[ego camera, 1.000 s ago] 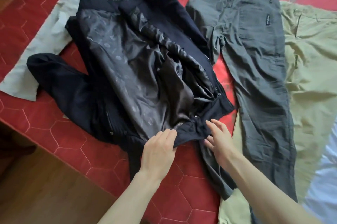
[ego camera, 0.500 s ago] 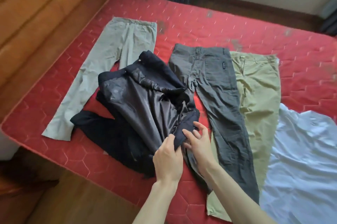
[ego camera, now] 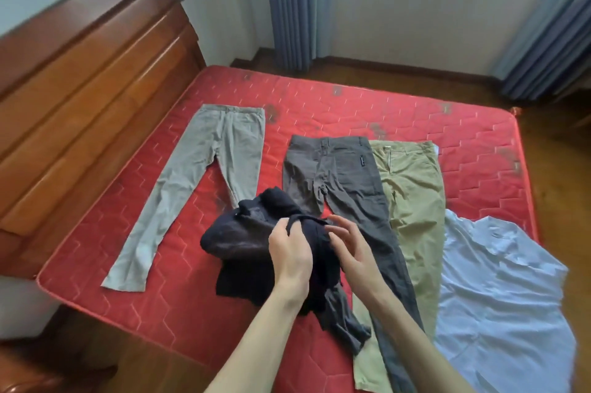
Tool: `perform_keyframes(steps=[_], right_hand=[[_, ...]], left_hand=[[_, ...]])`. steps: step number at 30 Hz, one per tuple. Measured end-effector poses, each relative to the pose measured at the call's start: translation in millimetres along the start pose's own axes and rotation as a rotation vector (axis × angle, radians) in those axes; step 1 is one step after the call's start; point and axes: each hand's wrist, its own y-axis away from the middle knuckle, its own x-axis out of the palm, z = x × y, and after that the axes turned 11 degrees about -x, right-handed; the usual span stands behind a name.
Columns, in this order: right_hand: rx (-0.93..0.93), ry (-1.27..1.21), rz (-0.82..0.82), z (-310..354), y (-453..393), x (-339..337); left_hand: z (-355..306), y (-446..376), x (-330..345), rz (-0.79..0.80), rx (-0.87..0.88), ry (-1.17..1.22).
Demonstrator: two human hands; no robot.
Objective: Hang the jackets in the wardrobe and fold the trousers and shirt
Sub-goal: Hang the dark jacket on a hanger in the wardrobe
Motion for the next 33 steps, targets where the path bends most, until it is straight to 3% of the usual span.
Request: perform_keyframes(steps=[5, 7, 10, 17, 24, 29, 33], right_hand=[[-0.555, 0.437, -0.145, 45, 17, 1], [-0.679, 0.607, -0.133, 57, 22, 7], [-0.702, 0.687, -0.124, 77, 20, 22], [-0.685, 0.872, -0.217, 129, 0, 34], [-0.953, 1.031, -0.177, 198, -12, 11], [-0.858, 0.903, -0.074, 248, -26, 2], [-0.772, 0.775, 0.106, 283, -40, 0]], left_hand=[[-62, 30, 6, -0.067, 0.044, 0.133], [-82, 41, 2, -0.059, 0.152, 0.156], [-111, 53, -7, -0.008, 0.320, 0.107], [-156, 71, -25, 0.019, 0.447, 0.093], [-181, 78, -51, 0.104, 0.533, 0.014], [-178, 78, -66, 0.216, 0.559, -0.043], [-166, 73, -79, 0.350, 0.566, -0.140]])
